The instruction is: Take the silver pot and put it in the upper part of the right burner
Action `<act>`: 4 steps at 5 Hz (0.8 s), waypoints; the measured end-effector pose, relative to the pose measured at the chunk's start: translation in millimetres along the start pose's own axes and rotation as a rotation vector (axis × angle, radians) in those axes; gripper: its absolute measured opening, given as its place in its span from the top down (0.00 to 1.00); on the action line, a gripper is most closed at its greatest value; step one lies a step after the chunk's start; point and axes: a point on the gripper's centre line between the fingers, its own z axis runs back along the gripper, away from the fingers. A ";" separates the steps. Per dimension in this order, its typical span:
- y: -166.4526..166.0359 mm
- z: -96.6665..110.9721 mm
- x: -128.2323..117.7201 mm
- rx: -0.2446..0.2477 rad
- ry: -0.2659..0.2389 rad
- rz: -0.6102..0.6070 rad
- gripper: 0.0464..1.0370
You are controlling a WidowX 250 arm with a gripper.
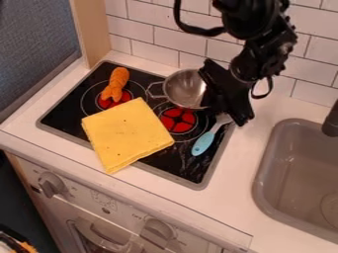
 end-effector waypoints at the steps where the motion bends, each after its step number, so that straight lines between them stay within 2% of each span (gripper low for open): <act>1: -0.1 0.7 -0.3 0.004 0.004 0.007 0.45; 2: 1.4 0.5 -1.2 0.011 0.009 0.024 0.17; 3: 2.5 1.0 -1.8 0.016 0.013 0.024 0.04; 4: 2.1 7.5 -6.4 0.003 0.001 0.023 0.04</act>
